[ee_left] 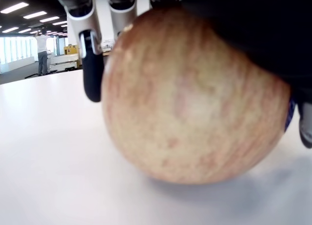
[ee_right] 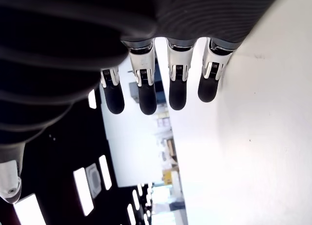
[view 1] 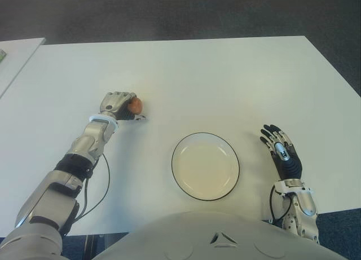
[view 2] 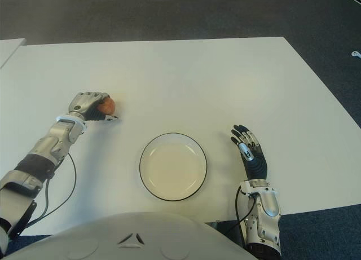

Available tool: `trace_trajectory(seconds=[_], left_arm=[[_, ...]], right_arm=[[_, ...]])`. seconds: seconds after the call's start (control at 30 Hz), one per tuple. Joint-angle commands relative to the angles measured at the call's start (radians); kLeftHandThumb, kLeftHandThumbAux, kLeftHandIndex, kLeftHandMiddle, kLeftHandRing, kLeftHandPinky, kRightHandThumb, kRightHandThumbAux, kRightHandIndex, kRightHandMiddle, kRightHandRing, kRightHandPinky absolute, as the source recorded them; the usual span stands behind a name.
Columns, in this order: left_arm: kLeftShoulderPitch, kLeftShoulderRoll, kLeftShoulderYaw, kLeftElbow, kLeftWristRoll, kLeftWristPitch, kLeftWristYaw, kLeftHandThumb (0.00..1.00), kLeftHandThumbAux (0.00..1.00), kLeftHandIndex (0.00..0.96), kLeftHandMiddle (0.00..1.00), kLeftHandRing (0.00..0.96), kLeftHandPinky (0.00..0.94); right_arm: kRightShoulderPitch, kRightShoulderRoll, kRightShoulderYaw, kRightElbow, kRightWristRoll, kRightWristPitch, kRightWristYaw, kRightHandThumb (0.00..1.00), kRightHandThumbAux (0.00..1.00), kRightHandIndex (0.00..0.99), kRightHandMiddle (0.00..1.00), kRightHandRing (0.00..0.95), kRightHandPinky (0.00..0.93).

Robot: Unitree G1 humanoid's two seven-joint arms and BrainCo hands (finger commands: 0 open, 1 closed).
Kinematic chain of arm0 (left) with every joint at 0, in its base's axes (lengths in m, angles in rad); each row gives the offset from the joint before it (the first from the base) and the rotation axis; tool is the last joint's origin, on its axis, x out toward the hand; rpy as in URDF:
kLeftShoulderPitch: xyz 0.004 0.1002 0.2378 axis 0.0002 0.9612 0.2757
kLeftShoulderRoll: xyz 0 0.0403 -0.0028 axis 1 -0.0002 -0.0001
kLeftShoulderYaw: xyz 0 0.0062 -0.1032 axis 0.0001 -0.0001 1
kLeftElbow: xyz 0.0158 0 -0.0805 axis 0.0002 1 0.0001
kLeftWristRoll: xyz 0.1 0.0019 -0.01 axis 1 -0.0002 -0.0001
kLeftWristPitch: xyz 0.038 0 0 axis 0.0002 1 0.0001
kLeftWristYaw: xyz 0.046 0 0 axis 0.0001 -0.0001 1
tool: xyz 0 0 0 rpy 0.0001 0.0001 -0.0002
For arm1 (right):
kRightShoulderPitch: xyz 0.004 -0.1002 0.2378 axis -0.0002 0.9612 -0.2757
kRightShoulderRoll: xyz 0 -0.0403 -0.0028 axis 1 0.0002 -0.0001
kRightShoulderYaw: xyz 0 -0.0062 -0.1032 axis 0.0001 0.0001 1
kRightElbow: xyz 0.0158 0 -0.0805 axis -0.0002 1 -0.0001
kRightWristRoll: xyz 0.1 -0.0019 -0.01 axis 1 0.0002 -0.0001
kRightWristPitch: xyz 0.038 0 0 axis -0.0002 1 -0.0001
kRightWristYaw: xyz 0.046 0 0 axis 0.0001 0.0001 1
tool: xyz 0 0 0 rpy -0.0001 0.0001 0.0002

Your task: Put the apples into the plate.

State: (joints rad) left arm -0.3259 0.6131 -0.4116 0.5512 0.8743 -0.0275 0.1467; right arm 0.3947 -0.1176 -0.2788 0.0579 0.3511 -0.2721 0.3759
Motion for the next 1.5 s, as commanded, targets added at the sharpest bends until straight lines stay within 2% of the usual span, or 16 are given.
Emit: trace_trajectory(seconds=[0.03,0.27,0.43,0.8,0.97,1.1,1.3,1.5], left_arm=[[-0.007,-0.045,-0.042,0.103,0.004,0.028,-0.044,0.701,0.675,0.431,0.68,0.669,0.689],[-0.012,-0.055,-0.055,0.13,0.004,0.014,-0.004,0.73,0.694,0.442,0.743,0.736,0.709],[0.01,-0.046,-0.06,0.082,0.002,0.007,0.015,0.735,0.695,0.443,0.772,0.764,0.735],[0.02,-0.044,-0.052,0.067,-0.029,-0.016,0.031,0.74,0.694,0.444,0.775,0.76,0.75],[0.028,-0.042,-0.049,0.051,-0.038,-0.016,0.029,0.74,0.694,0.444,0.764,0.748,0.727],[0.033,-0.044,-0.045,0.04,-0.041,-0.012,0.03,0.739,0.694,0.444,0.766,0.75,0.756],[0.087,-0.029,0.003,-0.152,-0.063,0.031,-0.008,0.741,0.695,0.443,0.804,0.795,0.811],[0.123,-0.01,0.07,-0.362,-0.083,0.086,-0.093,0.741,0.695,0.443,0.81,0.802,0.793]], right_arm=[[0.013,-0.003,-0.006,0.011,0.017,0.033,0.002,0.255,0.506,0.154,0.184,0.134,0.144],[0.014,0.0,-0.011,0.002,0.02,0.039,-0.003,0.258,0.499,0.155,0.19,0.144,0.149],[0.011,0.003,-0.014,0.0,0.028,0.044,-0.004,0.266,0.498,0.155,0.19,0.149,0.158],[-0.002,0.003,-0.013,0.011,0.034,0.041,-0.001,0.269,0.488,0.161,0.196,0.152,0.159],[-0.012,0.003,-0.013,0.015,0.039,0.05,-0.005,0.272,0.488,0.164,0.199,0.155,0.168],[-0.023,0.003,-0.012,0.022,0.041,0.057,-0.007,0.278,0.487,0.165,0.204,0.157,0.171],[-0.044,-0.002,-0.009,0.036,0.034,0.058,-0.007,0.289,0.483,0.162,0.199,0.153,0.17],[-0.063,-0.004,-0.008,0.044,0.031,0.067,-0.01,0.293,0.467,0.168,0.203,0.154,0.16]])
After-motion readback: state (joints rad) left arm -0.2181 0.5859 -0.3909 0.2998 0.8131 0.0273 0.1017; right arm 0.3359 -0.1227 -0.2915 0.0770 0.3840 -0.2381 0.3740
